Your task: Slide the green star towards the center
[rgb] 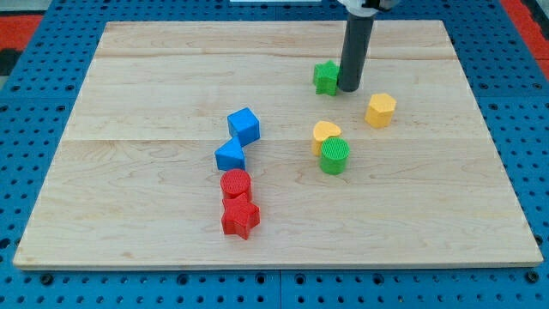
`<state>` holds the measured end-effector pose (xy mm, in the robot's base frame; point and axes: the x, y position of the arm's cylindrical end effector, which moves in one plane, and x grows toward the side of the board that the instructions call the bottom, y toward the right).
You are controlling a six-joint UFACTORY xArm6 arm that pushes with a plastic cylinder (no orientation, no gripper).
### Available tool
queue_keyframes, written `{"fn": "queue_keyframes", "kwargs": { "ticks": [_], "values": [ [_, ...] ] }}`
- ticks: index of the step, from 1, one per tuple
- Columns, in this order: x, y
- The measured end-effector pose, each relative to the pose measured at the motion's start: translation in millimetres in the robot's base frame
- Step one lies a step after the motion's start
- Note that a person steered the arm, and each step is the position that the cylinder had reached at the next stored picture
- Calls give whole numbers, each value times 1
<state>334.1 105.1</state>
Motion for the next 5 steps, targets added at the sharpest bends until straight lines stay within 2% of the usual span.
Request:
{"fn": "queue_keyframes", "kwargs": {
  "ticks": [2, 5],
  "values": [
    [-38, 17],
    [-22, -20]
  ]
}}
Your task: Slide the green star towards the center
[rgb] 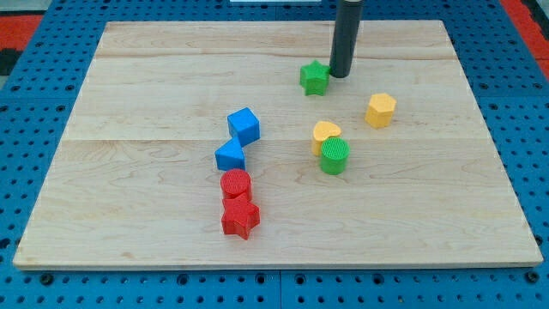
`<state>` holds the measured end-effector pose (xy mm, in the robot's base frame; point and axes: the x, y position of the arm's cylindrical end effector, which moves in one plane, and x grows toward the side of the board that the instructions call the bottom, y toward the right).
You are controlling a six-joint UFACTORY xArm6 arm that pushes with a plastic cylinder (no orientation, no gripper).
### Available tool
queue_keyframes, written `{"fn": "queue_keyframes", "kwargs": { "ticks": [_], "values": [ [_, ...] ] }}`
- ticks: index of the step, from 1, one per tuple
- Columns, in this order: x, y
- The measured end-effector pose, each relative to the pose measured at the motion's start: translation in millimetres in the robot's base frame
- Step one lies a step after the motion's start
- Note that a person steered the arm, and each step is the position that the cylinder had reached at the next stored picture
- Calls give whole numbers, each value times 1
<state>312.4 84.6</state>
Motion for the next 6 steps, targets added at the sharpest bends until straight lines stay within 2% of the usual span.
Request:
{"fn": "queue_keyframes", "kwargs": {
  "ticks": [6],
  "values": [
    [25, -70]
  ]
}}
